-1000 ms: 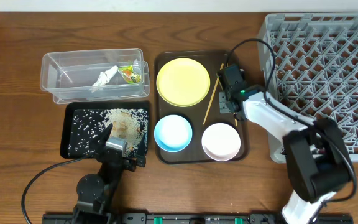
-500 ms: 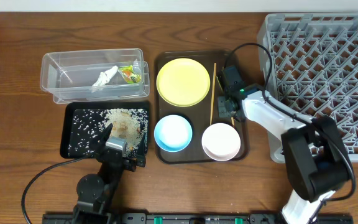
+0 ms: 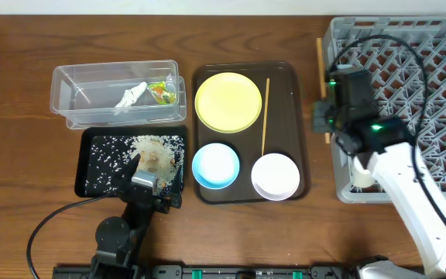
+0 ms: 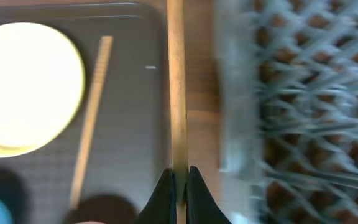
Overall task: Sort waste into correct bins and load items into the dishwasher rack
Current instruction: 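Carry the chopstick with the right gripper into the dish rack, then move the right gripper back to the second chopstick by the yellow plate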
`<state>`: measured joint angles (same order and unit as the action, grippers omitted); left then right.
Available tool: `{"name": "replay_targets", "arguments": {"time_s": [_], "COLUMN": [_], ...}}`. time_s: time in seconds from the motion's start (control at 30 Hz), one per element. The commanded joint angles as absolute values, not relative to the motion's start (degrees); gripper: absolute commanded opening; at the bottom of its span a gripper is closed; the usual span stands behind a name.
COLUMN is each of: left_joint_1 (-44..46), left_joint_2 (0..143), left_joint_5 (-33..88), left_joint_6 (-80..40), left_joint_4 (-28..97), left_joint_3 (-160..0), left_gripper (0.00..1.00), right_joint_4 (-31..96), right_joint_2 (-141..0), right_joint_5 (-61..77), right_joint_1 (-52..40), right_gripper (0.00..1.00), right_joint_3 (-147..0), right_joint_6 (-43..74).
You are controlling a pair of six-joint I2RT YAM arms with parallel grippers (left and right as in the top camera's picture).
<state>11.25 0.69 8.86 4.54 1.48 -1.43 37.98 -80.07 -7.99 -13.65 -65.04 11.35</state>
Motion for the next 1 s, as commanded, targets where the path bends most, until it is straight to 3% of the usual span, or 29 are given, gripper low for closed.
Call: {"name": "replay_targets", "arguments": {"time_s": [0.0,0.43,0.5,0.57,0.63,0.8,0.93,0.97], "left_joint_1": [10.9,10.9,10.9,10.9,10.9,10.9,10.9,10.9], "left_joint_2": [0.2,0.2,0.2,0.2,0.2,0.2,0.2,0.2], "left_joint_5": [9.9,9.9,9.9,9.9,9.9,9.9,9.9,9.9], "left_joint_6": [4.9,4.9,4.9,4.9,4.9,4.9,4.9,4.9], "left_joint_4": [2.9,2.9,2.9,2.9,2.9,2.9,2.9,2.9], "left_joint_3": [-0.2,-0.2,-0.2,-0.2,-0.2,-0.2,-0.2,-0.2], "left_gripper": [0.99,0.99,0.99,0.99,0.99,0.99,0.99,0.99], "right_joint_4": [37.6,29.5,29.5,30.3,30.9,31.4,31.9,32.1], "right_joint_2": [-80.9,-90.8,-90.6,-88.9,-85.9,-81.5,-83.7,-85.0], "right_joint_5": [-10.0,-12.4,-11.3,-11.1,-8.6,4.2,4.9,3.8], "right_joint_1": [-8.6,-3.7,-4.6,-6.5,-10.0,-19.7,-27.7,-29.3], "right_gripper": [0.01,0.02,0.27,0.36,0.41,0.38,0.38,0.43], "right_joint_3": [-65.2,-65.2,-65.6,-66.5,-67.1,-67.1,-66.5,-66.3], "right_joint_6": [6.1,-4.3,-4.3,-3.6,-0.4,5.8,14.6,17.2]}}
